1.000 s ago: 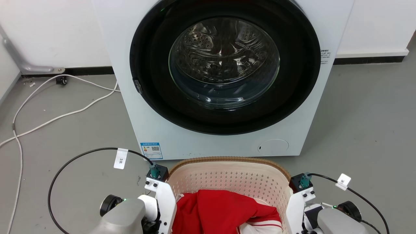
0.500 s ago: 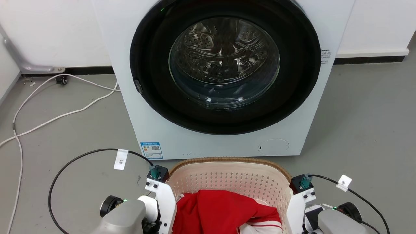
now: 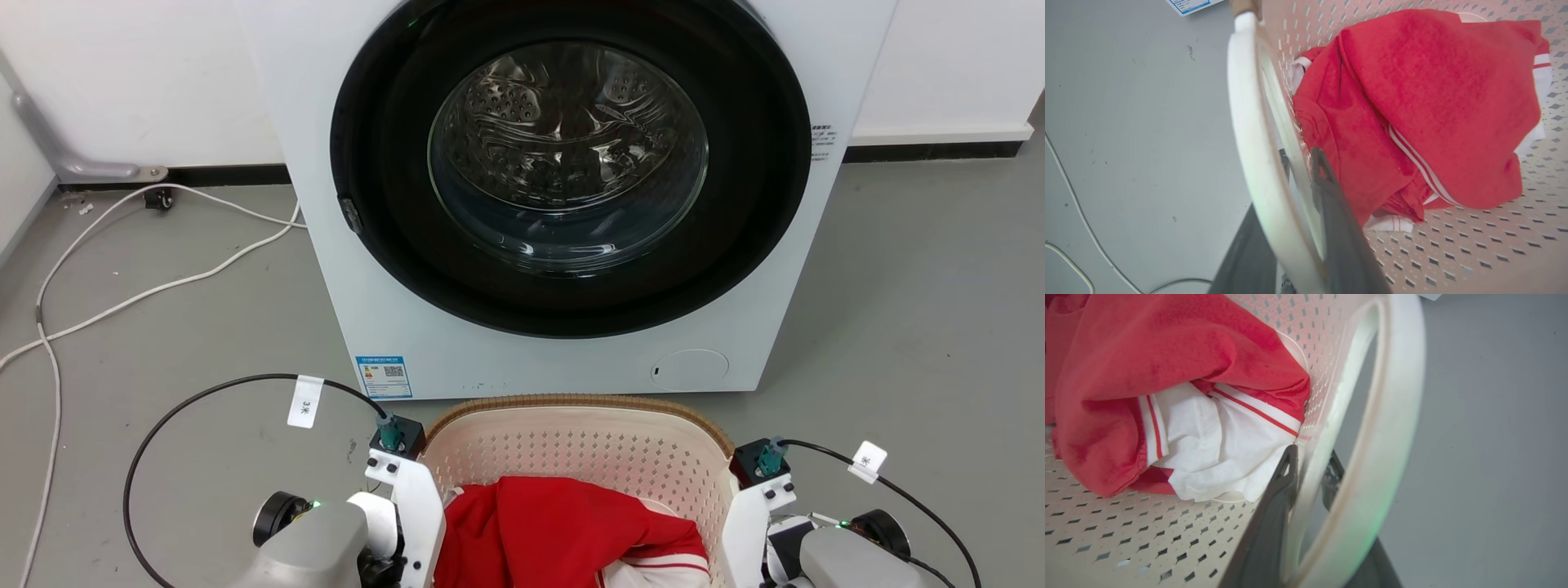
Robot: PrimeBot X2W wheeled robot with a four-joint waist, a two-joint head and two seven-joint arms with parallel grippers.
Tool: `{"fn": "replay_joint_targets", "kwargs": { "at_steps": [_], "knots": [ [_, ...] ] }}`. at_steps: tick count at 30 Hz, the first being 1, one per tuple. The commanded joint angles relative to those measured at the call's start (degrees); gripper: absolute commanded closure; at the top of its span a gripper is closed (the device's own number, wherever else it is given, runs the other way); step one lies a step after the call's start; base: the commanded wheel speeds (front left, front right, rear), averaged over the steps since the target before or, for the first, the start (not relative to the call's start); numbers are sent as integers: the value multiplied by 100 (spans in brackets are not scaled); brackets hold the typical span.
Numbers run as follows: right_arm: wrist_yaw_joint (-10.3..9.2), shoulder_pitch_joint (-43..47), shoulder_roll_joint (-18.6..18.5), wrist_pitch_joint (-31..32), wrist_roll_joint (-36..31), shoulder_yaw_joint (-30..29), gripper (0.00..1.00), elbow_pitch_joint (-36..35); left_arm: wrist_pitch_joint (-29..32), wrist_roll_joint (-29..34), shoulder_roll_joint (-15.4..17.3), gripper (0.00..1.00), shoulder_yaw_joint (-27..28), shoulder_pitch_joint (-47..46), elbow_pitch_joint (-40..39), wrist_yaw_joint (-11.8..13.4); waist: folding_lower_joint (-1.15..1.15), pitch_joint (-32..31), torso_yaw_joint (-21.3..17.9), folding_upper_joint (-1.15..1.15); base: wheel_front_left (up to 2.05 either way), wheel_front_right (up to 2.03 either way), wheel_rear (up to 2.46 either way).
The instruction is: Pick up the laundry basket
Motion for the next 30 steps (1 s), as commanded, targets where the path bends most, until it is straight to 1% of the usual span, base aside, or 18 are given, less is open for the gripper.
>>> {"fn": "replay_joint_targets", "kwargs": {
  "at_steps": [1,30],
  "knots": [
    [18,-60,-63,-26,20,53,100,44,-60,-1,74,100,-20,-115,28,-14,0,0,2,0,0,0,0],
    [17,-83,-19,-188,335,420,100,168,-61,-20,88,100,-93,-60,29,-14,0,-4,-14,0,0,0,0]
  ]
}}
